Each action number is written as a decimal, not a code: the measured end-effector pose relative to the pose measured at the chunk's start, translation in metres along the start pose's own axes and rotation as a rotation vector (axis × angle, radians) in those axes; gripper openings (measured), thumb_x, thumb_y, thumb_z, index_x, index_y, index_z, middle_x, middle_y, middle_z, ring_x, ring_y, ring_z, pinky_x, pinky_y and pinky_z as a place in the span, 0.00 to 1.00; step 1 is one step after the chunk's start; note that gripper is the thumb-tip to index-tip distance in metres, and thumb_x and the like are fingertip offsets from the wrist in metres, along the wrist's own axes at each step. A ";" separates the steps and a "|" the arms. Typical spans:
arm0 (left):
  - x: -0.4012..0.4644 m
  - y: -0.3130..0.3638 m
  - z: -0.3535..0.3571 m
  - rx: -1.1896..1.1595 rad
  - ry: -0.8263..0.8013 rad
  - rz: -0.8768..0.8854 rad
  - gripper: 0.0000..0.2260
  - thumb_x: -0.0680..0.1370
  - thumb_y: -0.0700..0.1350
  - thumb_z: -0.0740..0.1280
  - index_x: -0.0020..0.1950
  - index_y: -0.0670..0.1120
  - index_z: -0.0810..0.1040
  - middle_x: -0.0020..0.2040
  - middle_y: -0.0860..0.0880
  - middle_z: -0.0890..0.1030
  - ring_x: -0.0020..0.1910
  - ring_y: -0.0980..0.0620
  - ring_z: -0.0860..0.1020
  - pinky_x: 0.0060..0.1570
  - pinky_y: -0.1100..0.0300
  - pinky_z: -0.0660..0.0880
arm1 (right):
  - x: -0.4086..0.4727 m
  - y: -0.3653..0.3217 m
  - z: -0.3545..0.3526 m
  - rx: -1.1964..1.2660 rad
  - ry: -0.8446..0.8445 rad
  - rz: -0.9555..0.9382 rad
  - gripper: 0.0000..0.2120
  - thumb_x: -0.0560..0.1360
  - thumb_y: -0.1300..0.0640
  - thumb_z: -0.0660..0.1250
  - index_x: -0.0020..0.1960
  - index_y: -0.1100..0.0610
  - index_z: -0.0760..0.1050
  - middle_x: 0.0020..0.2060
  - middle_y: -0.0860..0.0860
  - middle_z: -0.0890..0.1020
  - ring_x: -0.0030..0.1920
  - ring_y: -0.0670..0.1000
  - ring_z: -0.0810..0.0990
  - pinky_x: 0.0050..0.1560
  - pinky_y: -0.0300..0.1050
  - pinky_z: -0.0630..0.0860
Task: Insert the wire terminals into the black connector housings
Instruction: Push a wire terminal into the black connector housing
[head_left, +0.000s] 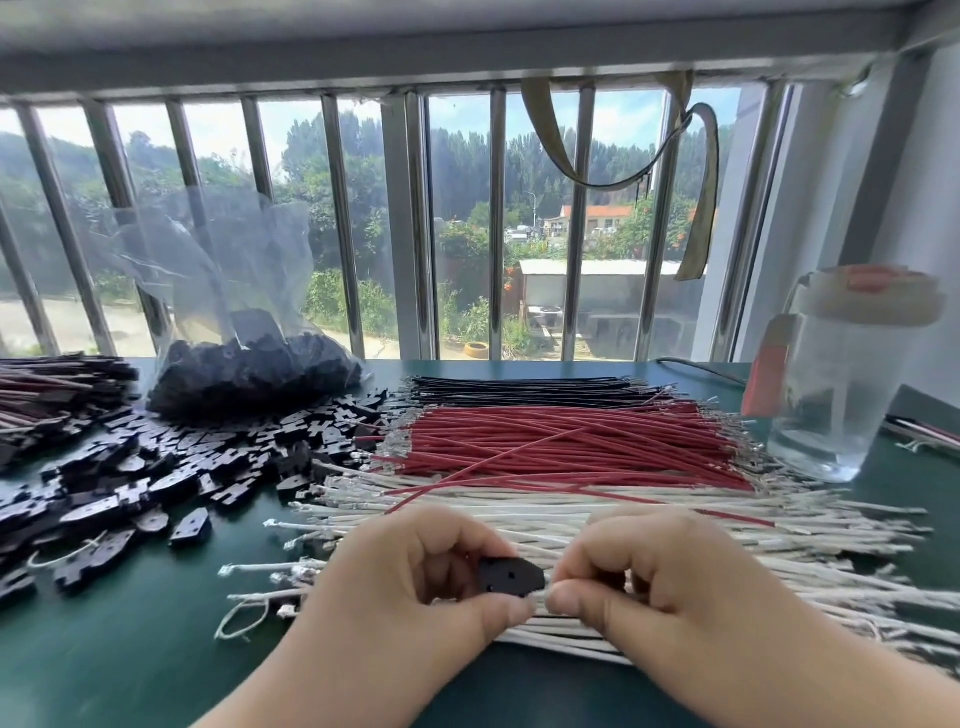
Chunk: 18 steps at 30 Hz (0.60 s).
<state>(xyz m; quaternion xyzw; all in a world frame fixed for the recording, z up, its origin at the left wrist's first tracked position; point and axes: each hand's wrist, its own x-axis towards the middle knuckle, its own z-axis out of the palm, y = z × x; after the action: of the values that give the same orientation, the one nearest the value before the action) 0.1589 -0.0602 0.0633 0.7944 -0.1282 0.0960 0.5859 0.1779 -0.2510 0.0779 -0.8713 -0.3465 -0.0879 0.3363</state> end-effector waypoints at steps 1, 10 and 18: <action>0.000 0.001 0.002 -0.016 0.006 -0.002 0.18 0.51 0.51 0.77 0.40 0.56 0.83 0.37 0.40 0.84 0.39 0.37 0.82 0.48 0.42 0.78 | 0.000 -0.001 0.001 0.001 0.008 -0.001 0.09 0.71 0.46 0.69 0.33 0.39 0.75 0.35 0.40 0.79 0.38 0.41 0.76 0.39 0.30 0.70; 0.003 -0.003 -0.007 -0.437 -0.209 -0.290 0.14 0.55 0.40 0.78 0.40 0.43 0.86 0.35 0.39 0.84 0.28 0.47 0.81 0.32 0.61 0.78 | -0.002 -0.001 0.002 -0.209 0.142 -0.142 0.10 0.71 0.41 0.62 0.41 0.45 0.78 0.34 0.39 0.76 0.35 0.41 0.75 0.32 0.40 0.75; 0.001 -0.003 -0.008 -0.478 -0.234 -0.280 0.14 0.52 0.43 0.77 0.35 0.41 0.84 0.33 0.40 0.83 0.23 0.50 0.78 0.25 0.65 0.75 | -0.002 -0.002 0.012 -0.114 0.194 -0.179 0.06 0.70 0.46 0.64 0.38 0.47 0.74 0.34 0.41 0.75 0.35 0.38 0.73 0.34 0.28 0.67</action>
<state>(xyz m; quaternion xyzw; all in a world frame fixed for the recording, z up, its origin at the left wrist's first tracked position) 0.1609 -0.0520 0.0637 0.6496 -0.1031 -0.1109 0.7450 0.1741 -0.2434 0.0686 -0.8419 -0.3834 -0.2208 0.3089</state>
